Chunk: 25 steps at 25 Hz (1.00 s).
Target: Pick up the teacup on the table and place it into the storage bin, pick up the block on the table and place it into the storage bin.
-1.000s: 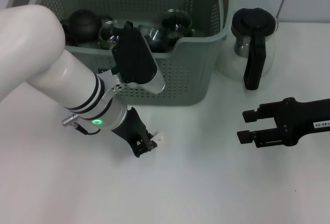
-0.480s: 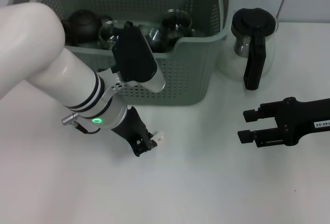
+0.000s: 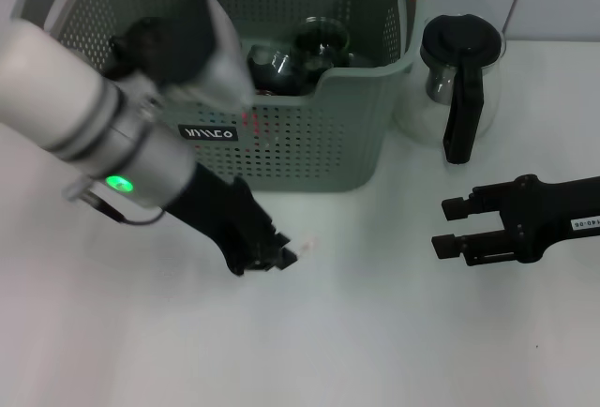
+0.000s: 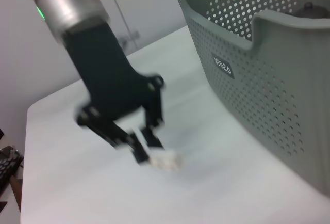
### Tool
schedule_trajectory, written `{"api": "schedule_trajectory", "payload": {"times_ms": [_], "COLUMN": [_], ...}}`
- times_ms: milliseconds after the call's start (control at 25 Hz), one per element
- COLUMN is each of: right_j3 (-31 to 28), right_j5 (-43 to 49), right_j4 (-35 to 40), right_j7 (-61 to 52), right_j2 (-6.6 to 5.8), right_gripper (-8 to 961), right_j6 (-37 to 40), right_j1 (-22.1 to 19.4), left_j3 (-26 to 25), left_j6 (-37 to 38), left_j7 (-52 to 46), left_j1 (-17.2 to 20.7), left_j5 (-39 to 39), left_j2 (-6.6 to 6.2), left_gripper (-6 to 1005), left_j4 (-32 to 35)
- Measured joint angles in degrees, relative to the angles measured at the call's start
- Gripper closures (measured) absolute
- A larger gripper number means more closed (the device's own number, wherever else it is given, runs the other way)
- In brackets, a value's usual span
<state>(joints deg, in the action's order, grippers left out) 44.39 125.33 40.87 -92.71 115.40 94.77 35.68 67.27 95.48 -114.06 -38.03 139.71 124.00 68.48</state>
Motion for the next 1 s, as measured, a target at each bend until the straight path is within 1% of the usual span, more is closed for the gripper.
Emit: {"api": "schedule_trajectory", "payload": {"times_ms": [80, 120, 160, 240, 360, 480, 560, 640, 720, 800, 880, 1000], "right_j3": [0.0, 0.0, 0.0, 0.0, 0.0, 0.0, 0.0, 0.0, 0.0, -0.04, -0.21, -0.42], "right_j5": [0.0, 0.0, 0.0, 0.0, -0.03, -0.05, -0.07, -0.08, -0.1, -0.09, -0.09, -0.09], "right_j4": [0.0, 0.0, 0.0, 0.0, 0.0, 0.0, 0.0, 0.0, 0.0, 0.0, 0.0, 0.0], "right_j7": [-0.01, -0.01, -0.03, -0.07, -0.11, -0.16, -0.17, -0.18, -0.19, -0.19, -0.19, -0.16], "right_j2": [0.0, 0.0, 0.0, 0.03, 0.07, 0.08, 0.08, 0.09, 0.16, 0.28, 0.39, 0.43], "right_gripper": [254, 254, 254, 254, 255, 255, 255, 255, 255, 253, 252, 254], "right_j6": [0.0, 0.0, -0.01, 0.0, 0.04, 0.23, 0.3, 0.5, 0.85, 0.94, 0.95, 0.95], "right_j1": [0.12, 0.18, 0.21, 0.27, 0.26, 0.13, 0.06, 0.03, 0.08, 0.17, 0.3, 0.48], "left_j3": [-5.62, -9.25, -12.06, -16.13, -20.68, -23.92, -24.53, -23.56, -22.17, -21.09, -19.96, -16.15], "left_j6": [5.47, 8.44, 10.29, 11.86, 9.72, 4.24, -1.06, -7.28, -13.54, -18.58, -23.2, -30.88], "left_j7": [2.13, 3.08, 3.61, 3.93, 3.56, 2.82, 1.56, -0.41, -1.99, -2.6, -2.98, -4.59], "left_j1": [-0.78, -1.35, -1.9, -2.72, -3.71, -4.84, -5.69, -6.69, -8.24, -9.94, -11.3, -12.83], "left_j5": [-3.41, -5.72, -7.74, -11.21, -14.87, -16.42, -16.54, -15.43, -13.12, -10.25, -6.96, -0.99], "left_j2": [-0.42, -0.84, -1.42, -2.53, -3.89, -4.36, -4.81, -5.66, -6.5, -7.02, -7.1, -6.95], "left_gripper": [850, 848, 846, 843, 838, 833, 829, 826, 823, 819, 816, 811], "left_j4": [1.41, 2.01, 2.34, 2.7, 3.03, 3.33, 3.17, 1.66, -1.88, -6.58, -10.87, -16.45]}}
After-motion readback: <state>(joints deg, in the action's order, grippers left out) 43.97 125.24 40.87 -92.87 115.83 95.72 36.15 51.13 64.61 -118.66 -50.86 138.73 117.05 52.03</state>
